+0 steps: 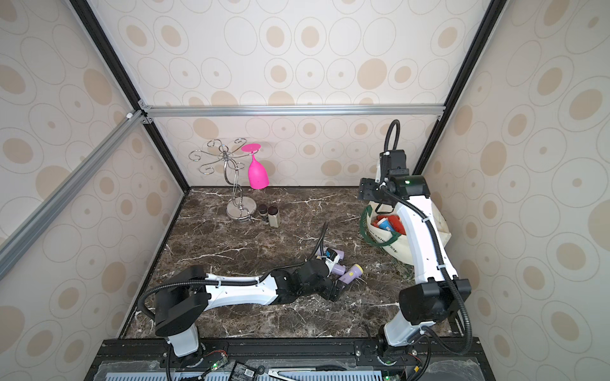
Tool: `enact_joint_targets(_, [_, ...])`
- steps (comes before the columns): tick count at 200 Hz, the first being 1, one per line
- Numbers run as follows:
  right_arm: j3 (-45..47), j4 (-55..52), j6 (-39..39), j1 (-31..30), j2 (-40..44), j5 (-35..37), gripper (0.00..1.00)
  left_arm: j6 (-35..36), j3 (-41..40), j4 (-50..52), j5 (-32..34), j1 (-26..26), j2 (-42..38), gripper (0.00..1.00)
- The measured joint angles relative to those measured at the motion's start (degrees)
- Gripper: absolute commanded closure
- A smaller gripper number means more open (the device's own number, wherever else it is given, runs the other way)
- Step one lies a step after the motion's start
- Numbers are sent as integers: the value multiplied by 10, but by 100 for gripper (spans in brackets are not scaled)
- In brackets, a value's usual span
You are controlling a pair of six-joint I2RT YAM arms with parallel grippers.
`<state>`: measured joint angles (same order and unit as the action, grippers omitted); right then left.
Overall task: Put the flashlights into the tote bags
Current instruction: Pick up the flashlight from the center of the board.
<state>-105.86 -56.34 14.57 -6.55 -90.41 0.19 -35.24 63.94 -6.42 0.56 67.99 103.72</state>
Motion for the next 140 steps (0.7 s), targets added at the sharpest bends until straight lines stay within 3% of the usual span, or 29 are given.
enact_joint_targets(69, [101, -20, 20, -61, 116, -27, 18, 19, 64, 18, -6, 0, 83, 17])
enact_joint_targets(140, [105, -40, 34, -68, 155, -59, 17, 23, 97, 26, -12, 0, 144, 24])
